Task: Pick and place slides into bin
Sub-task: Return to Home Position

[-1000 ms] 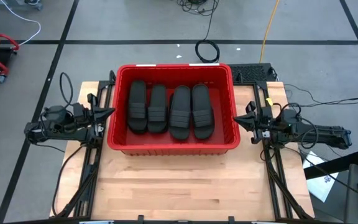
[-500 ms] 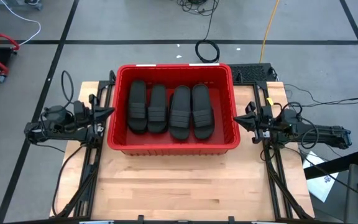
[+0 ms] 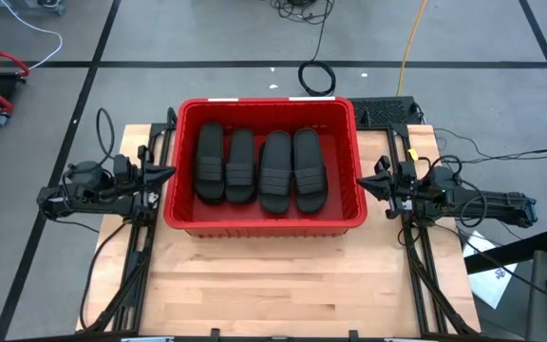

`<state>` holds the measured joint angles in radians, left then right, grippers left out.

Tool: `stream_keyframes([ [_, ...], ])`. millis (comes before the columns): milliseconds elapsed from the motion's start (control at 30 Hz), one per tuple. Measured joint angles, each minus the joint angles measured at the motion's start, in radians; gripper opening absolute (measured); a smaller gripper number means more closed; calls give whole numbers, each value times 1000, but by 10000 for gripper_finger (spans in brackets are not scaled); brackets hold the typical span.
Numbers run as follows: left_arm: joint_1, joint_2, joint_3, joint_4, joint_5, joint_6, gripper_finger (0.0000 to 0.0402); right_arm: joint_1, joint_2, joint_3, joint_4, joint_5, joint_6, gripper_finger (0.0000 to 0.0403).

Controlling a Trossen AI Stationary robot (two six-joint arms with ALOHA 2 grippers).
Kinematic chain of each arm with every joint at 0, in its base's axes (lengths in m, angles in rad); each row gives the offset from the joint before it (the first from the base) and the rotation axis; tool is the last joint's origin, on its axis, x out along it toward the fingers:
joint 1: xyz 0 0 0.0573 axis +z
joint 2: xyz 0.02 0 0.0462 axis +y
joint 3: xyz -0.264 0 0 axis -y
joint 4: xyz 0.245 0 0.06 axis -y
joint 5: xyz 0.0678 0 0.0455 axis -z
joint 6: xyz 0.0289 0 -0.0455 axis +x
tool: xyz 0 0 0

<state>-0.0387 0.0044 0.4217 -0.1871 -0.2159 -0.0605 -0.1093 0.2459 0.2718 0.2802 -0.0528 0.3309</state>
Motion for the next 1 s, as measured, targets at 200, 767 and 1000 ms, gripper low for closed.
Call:
stream_keyframes([
  [200,0,0,0,-7,7,5,8,0,0,0,0,0,-2,0],
  [767,0,0,0,-48,114,4,31,0,0,0,-1,-1,47,0],
  [1000,0,0,0,-48,113,4,31,0,0,0,-1,-1,47,0],
])
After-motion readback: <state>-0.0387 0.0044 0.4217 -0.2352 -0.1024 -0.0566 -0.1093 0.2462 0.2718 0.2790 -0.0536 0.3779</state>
